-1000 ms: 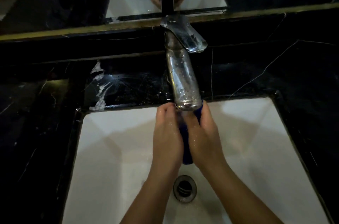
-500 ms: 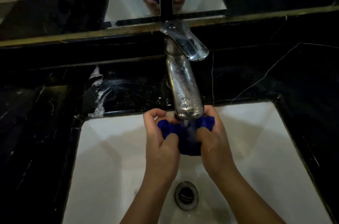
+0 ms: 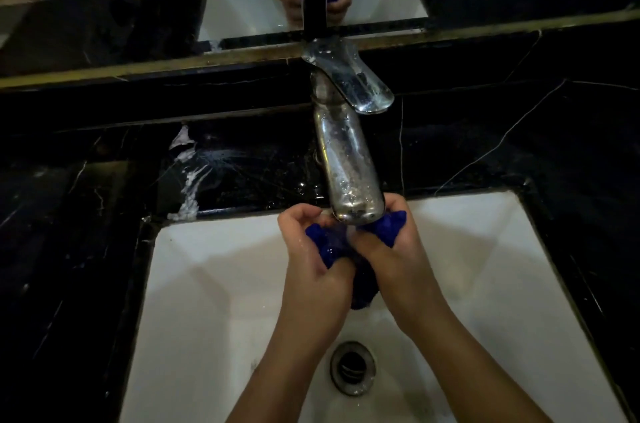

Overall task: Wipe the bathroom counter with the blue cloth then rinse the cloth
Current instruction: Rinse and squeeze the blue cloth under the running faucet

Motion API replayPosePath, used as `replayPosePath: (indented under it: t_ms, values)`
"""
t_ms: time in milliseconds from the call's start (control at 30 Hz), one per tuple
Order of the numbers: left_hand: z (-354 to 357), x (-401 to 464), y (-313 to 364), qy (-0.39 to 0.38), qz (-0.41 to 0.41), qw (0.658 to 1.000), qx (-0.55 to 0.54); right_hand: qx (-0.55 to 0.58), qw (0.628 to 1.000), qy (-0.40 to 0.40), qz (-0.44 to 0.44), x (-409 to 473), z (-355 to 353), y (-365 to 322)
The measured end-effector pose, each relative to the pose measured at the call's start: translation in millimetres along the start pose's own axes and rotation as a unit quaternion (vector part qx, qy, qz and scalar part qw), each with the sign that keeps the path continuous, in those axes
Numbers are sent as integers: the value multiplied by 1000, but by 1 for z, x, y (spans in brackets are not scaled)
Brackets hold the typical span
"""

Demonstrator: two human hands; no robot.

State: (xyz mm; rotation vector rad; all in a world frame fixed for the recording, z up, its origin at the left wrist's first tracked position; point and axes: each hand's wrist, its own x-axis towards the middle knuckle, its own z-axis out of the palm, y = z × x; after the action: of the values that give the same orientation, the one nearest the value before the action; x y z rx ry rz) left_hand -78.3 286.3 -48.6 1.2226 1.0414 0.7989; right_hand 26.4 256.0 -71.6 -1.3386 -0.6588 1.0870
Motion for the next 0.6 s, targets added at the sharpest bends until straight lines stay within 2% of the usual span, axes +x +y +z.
replayPosePath:
  t_ms: [133,367,600]
  values:
    - [-3,4,-4,24,-27,999,-5,-66,998,1,20,5,-2,-2]
    - [-3,9,1,65,-7,997,-35,-50,994,99,9,14,-5,-7]
    - [4,13,7,83,6,995,-52,-36,994,99,-9,18,-1,-11]
